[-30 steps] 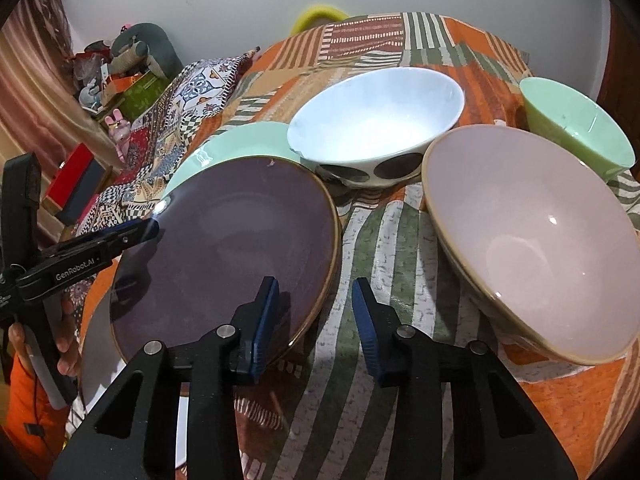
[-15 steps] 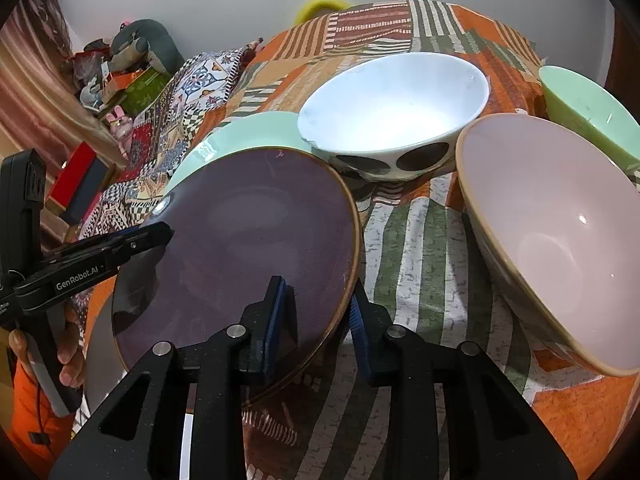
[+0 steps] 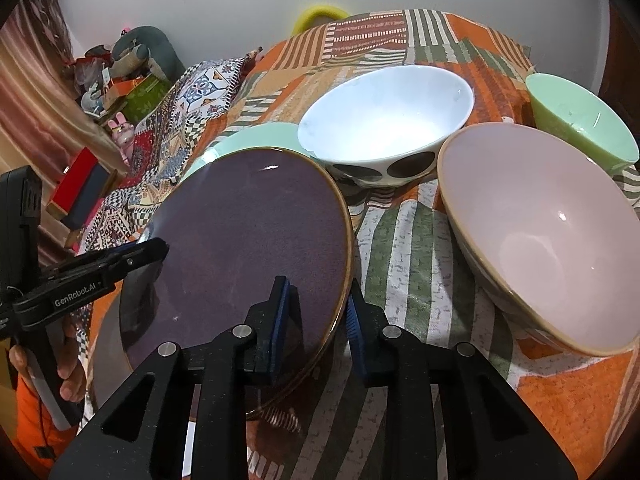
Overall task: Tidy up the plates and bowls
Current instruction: 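Close both tools on the purple plate rim and lift it, then carry the purple plate with both tools toward the pink bowl and lower it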
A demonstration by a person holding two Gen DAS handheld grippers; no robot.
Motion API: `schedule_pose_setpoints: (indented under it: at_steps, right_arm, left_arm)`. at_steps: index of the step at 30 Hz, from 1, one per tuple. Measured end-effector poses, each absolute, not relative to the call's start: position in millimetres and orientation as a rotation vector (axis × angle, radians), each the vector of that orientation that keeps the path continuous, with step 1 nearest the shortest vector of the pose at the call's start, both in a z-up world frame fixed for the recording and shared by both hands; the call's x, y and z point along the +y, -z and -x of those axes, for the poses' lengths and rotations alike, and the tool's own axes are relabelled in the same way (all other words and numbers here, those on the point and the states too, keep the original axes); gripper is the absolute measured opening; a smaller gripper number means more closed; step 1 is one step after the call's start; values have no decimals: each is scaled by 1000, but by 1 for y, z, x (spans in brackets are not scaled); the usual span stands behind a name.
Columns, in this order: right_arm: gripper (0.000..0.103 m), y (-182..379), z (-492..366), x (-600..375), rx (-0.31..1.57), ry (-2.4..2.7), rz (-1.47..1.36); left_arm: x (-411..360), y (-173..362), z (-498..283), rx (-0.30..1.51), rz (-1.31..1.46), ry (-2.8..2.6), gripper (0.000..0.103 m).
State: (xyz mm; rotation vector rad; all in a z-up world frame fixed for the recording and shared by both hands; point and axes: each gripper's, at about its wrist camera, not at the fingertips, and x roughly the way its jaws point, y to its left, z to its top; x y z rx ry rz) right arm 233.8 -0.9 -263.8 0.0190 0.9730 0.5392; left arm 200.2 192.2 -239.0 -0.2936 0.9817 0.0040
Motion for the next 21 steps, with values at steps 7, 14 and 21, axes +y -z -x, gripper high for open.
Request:
schedule_pose_setpoints:
  at_steps: [7, 14, 21]
  right_arm:
    - [24, 251, -224, -5, 942, -547, -23]
    - [24, 233, -210, -14, 896, -554, -42]
    - [24, 218, -194, -29, 852, -554, -65]
  left_arm:
    - [188, 217, -182, 934, 295, -9, 29]
    - [175, 189, -163, 879, 265, -17, 29]
    - [156, 164, -144, 835, 236, -16, 29]
